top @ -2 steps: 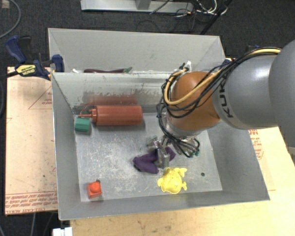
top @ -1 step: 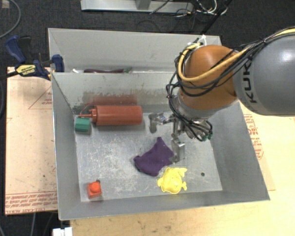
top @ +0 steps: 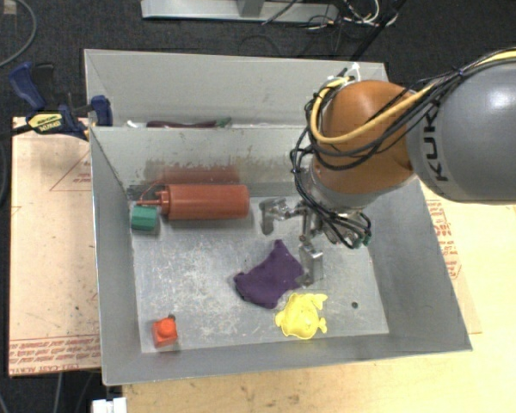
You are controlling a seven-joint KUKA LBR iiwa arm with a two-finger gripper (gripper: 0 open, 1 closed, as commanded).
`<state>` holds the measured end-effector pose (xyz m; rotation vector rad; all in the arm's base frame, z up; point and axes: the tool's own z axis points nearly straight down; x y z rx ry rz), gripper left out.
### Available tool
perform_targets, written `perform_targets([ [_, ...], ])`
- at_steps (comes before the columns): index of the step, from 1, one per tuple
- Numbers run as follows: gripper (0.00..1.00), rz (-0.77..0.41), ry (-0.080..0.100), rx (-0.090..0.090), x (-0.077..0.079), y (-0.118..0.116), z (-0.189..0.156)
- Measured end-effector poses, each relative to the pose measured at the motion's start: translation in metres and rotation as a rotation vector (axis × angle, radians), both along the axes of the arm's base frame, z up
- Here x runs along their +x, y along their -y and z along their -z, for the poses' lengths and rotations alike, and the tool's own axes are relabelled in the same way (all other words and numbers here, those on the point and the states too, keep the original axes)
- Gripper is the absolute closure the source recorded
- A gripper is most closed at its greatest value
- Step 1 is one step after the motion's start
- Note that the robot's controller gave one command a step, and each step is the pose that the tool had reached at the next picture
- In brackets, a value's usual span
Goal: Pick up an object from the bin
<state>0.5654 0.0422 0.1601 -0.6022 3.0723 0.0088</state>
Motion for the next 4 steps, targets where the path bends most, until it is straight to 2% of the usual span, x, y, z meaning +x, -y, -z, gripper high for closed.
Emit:
perform_targets([
  [1, 0.00, -0.067, 0.007, -0.002, -0.002, -0.003, 0.013],
  [2, 0.00, -0.312, 0.006, -0.003, -0.014, -0.014, 0.057],
  [3, 1.00, 0.230, 0.006, 0.002, -0.011, -0.033, 0.089],
  [4, 1.00, 0.229, 0.006, 0.003, -0.011, -0.033, 0.089],
])
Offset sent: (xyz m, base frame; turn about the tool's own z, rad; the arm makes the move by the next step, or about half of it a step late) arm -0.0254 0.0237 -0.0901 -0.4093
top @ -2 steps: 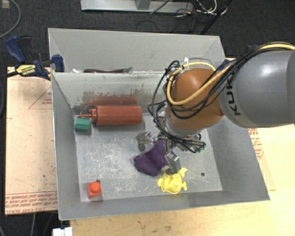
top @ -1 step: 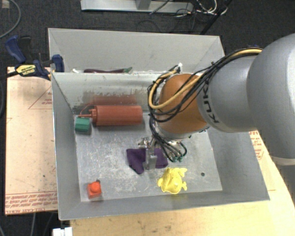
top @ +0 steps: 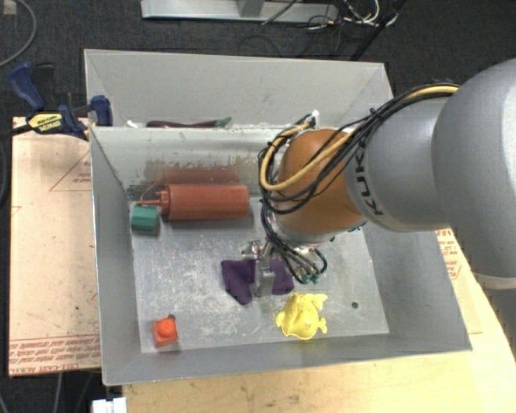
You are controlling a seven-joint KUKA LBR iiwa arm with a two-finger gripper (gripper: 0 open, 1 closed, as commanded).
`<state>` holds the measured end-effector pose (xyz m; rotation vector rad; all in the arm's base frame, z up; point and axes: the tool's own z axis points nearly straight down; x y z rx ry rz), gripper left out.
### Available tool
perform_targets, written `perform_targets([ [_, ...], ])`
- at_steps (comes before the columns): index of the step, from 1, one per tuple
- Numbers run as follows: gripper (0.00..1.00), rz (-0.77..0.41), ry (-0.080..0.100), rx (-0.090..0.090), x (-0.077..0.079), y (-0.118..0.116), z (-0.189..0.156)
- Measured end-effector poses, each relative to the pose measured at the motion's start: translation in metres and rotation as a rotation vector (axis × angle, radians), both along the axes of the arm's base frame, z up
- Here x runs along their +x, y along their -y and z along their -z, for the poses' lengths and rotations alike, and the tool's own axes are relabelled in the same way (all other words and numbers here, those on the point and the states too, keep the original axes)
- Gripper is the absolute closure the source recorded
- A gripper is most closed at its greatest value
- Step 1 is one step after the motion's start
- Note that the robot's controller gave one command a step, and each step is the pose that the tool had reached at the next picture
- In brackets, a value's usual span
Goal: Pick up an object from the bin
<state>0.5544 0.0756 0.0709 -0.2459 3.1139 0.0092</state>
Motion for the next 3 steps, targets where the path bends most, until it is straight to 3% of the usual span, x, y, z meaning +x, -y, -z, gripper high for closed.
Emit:
perform_targets([
  [1, 1.00, -0.005, -0.004, 0.000, -0.001, 0.001, -0.005],
  [2, 1.00, -0.365, 0.003, -0.005, -0.030, 0.017, -0.026],
  [3, 1.00, -0.365, 0.003, -0.005, -0.030, 0.017, -0.026],
])
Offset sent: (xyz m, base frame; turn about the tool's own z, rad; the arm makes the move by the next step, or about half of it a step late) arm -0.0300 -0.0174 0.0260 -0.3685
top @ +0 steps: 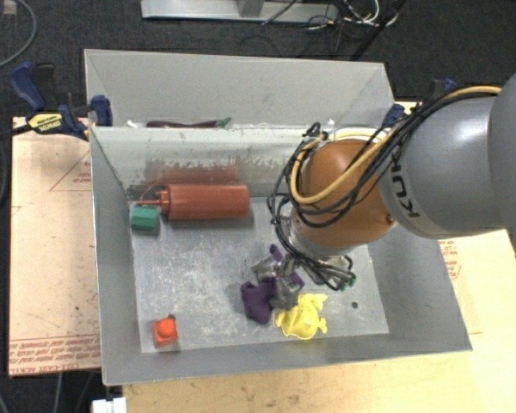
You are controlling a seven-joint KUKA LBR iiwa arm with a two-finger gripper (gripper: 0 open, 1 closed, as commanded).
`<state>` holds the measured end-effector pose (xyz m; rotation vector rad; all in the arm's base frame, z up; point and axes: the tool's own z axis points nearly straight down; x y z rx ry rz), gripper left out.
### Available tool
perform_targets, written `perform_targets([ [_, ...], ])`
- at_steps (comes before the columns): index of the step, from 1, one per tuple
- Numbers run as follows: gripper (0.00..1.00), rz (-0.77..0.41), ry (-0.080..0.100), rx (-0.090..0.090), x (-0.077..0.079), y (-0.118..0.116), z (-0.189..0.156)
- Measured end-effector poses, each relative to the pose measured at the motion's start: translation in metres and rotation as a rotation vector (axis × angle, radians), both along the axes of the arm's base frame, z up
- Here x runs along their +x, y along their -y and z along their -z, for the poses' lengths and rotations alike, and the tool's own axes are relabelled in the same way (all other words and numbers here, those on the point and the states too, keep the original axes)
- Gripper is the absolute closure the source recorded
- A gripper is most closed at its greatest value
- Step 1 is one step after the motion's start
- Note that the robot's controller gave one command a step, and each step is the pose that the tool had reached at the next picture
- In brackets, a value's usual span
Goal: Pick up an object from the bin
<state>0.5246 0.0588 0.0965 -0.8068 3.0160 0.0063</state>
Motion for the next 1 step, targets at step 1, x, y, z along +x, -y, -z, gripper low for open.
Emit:
perform_targets([
  [1, 1.00, 0.044, 0.003, 0.002, 0.0167, 0.0235, -0.1260],
])
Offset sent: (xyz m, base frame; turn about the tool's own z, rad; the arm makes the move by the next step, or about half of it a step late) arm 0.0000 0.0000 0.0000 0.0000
